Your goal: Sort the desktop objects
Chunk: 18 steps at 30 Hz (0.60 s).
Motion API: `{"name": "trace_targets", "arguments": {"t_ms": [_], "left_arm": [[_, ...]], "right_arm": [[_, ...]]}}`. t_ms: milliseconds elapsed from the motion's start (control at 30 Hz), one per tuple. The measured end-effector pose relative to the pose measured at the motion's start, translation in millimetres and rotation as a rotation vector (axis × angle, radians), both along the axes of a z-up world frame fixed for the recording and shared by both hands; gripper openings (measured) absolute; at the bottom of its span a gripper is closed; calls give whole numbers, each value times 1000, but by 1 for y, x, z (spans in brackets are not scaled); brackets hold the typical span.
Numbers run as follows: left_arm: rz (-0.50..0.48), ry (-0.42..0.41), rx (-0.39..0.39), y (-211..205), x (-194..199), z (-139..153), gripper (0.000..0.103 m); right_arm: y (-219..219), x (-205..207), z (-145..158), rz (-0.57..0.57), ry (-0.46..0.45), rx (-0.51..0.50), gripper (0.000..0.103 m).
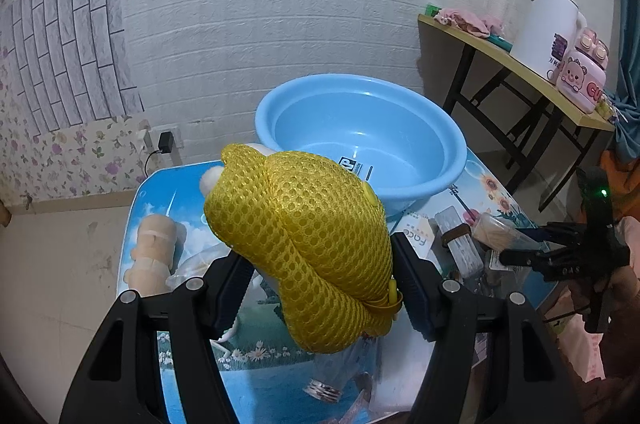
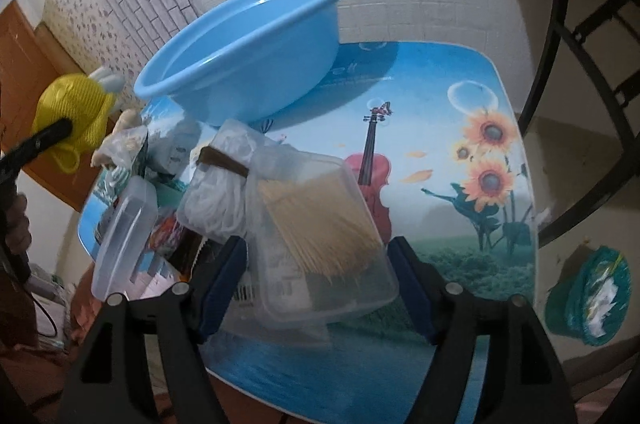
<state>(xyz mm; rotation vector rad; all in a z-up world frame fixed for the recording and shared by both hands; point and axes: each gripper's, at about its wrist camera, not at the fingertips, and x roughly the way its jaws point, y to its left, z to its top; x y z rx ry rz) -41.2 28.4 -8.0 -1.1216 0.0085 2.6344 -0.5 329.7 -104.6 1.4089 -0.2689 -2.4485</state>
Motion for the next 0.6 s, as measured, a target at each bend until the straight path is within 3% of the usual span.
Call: {"name": "trace_targets", "arguments": {"t_ms": [133,333,467,600], "left_arm": [[6,-5,0,-2,3,-2,67],[11,-7,0,-3,4,-2,67],[10,-7,0,-3,4,-2,67],[11,-1,-2,-2,4,0,67]], "right_arm": [[5,-9,-10,-9,-50,-67,73],[10,-12,-10,-26,-47,-113,74],[-2,-10,-9,5,-6,-13,70],[0,-9,-6,18,16,-22,67]]}}
